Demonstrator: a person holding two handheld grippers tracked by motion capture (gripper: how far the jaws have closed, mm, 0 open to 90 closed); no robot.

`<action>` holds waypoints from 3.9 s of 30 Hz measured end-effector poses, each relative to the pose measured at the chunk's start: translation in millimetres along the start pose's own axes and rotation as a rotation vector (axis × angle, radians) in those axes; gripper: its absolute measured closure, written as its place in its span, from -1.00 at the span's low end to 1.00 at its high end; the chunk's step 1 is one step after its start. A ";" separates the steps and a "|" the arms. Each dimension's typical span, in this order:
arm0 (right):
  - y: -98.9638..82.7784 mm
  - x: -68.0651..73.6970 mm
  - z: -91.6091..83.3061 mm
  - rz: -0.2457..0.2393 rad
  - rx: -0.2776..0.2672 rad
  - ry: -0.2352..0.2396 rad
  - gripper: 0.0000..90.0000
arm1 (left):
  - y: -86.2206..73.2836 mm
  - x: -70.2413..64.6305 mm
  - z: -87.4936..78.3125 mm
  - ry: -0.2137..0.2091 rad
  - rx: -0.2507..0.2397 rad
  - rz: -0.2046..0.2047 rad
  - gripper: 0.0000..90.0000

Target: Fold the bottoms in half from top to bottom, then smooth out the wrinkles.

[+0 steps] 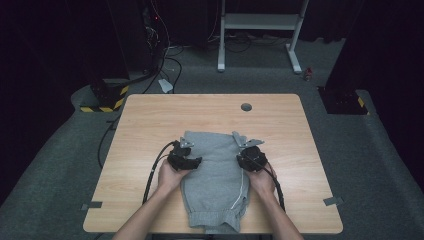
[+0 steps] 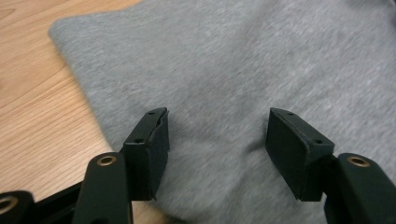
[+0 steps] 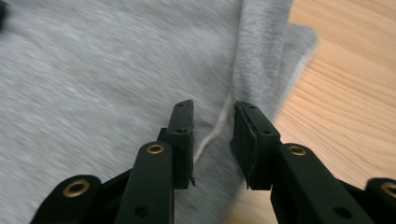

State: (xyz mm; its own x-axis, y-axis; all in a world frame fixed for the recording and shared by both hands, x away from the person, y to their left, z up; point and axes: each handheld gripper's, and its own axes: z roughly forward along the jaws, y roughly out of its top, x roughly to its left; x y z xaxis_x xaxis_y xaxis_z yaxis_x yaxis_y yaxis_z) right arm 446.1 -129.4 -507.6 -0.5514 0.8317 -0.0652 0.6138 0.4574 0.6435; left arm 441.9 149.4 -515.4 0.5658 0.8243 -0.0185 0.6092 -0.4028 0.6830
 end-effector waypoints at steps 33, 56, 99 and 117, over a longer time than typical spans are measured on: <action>34.8 -26.0 4.9 0.107 -0.073 0.003 0.58 | 38.0 41.2 29.6 0.131 0.018 -0.071 0.21; 42.7 -30.0 -1.1 0.128 -0.087 -0.059 0.55 | 46.0 39.3 11.3 0.138 -0.102 -0.041 0.15; -44.1 9.6 -39.6 0.158 -0.079 0.248 0.26 | -26.3 -34.9 -37.5 -0.136 0.017 -0.001 -0.26; -27.1 1.7 -18.0 0.079 -0.013 0.120 0.12 | -20.6 -27.1 -18.6 -0.006 0.012 0.021 -0.23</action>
State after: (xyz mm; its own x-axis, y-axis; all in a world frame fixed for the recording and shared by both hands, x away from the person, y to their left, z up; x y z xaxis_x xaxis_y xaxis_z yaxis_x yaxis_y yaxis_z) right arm 418.3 -146.1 -511.4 -0.5653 0.8213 0.0770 0.6513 0.3871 0.6526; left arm 403.7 142.8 -515.3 0.5823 0.8129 -0.0088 0.6037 -0.4251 0.6744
